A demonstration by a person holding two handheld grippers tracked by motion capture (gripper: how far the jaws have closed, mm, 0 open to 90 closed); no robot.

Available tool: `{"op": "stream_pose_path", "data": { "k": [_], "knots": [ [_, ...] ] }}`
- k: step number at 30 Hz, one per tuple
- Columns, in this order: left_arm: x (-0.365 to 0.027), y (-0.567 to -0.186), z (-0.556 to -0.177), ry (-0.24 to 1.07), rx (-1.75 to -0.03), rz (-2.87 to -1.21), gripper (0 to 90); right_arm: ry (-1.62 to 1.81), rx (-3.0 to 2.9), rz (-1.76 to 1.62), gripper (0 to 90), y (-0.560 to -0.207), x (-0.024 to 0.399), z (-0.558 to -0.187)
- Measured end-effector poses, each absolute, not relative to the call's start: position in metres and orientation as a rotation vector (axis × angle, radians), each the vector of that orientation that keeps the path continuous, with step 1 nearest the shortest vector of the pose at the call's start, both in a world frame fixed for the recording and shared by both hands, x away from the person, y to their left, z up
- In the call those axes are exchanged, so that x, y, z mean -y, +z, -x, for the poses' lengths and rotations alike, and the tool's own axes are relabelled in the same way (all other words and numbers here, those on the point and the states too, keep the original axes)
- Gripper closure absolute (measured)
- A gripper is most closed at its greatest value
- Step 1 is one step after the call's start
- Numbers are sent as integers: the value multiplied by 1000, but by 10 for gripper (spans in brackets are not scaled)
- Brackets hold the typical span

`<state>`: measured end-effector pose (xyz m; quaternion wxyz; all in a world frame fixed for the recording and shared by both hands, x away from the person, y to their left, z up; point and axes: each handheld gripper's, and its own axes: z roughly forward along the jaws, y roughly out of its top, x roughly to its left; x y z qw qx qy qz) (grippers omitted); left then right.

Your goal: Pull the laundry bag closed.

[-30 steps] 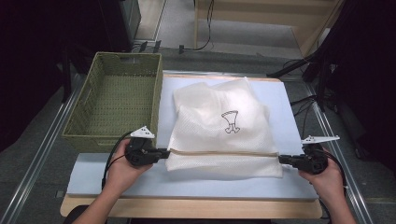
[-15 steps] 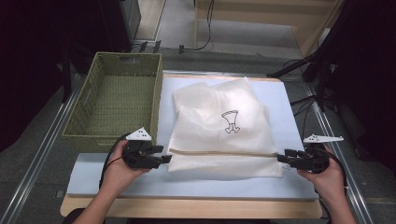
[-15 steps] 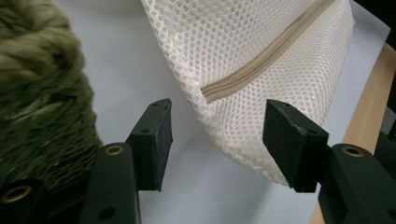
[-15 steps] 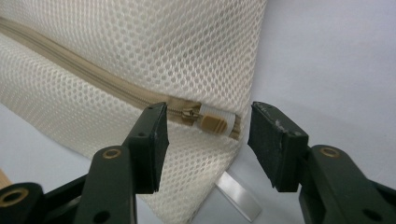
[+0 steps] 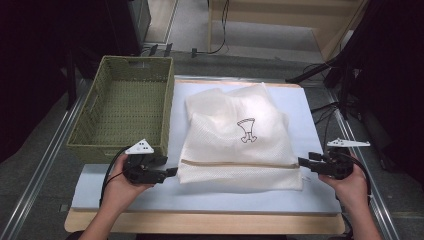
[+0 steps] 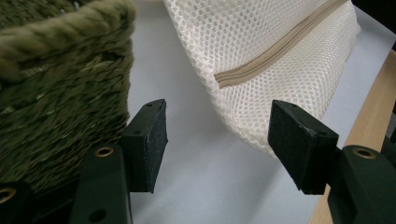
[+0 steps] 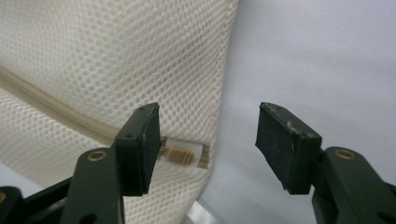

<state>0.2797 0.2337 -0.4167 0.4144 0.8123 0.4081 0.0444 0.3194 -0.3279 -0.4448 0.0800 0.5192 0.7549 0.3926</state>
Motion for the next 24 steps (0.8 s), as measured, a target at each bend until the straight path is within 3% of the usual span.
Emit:
{"op": "stream_pose_path", "data": {
  "k": [8, 24],
  "knots": [
    [-244, -418, -277, 126, -1075, -2034, 376, 1120, -2224, -1560, 360, -450, 331, -330],
    [-251, -422, -279, 115, -1111, -2031, 353, 1104, -2243, -1566, 357, -454, 328, -336]
  ]
}}
